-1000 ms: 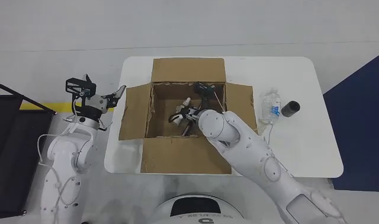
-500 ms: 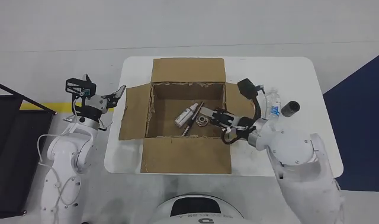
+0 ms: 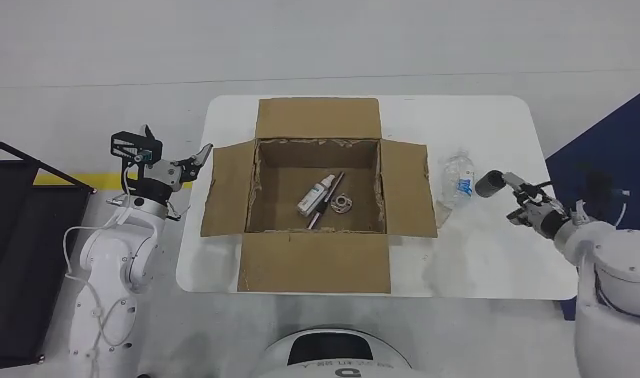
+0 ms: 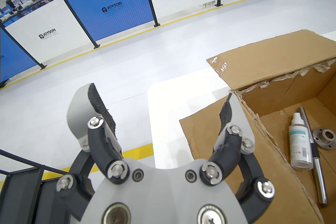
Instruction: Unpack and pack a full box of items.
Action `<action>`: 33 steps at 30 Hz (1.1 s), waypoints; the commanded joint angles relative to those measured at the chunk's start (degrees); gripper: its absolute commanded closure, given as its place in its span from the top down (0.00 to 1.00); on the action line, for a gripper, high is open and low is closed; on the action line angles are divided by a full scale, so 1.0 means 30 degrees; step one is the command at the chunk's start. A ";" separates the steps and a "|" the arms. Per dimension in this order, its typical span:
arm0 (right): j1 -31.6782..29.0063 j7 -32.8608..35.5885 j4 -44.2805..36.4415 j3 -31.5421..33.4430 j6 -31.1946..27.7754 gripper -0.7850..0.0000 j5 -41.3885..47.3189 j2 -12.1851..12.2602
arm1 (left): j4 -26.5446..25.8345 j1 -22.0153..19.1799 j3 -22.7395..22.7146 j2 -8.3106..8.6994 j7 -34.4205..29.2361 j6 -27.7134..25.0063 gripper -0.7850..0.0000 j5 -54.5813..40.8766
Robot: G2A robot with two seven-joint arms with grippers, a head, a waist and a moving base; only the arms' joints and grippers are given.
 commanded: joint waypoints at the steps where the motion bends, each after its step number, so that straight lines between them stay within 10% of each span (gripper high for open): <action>1: 0.0600 0.0670 0.0813 -0.0273 0.0236 0.64 -0.0773 0.0183 | 0.0000 0.0000 0.0000 0.0000 0.0000 0.0000 1.00 0.0000; 15: 0.7170 0.1694 0.9971 -0.4806 0.0785 0.50 -0.5954 0.1202 | 0.0000 0.0000 0.0000 0.0000 0.0000 0.0000 1.00 0.0000; 30: 0.8585 0.1234 1.1982 -0.6317 0.1246 0.42 -0.6342 0.1643 | 0.0000 0.0000 0.0000 0.0000 0.0000 0.0000 1.00 0.0000; 33: 0.8728 0.1109 1.2179 -0.6697 0.1371 0.11 -0.6329 0.1716 | 0.0000 0.0000 0.0000 0.0000 0.0000 0.0000 1.00 0.0000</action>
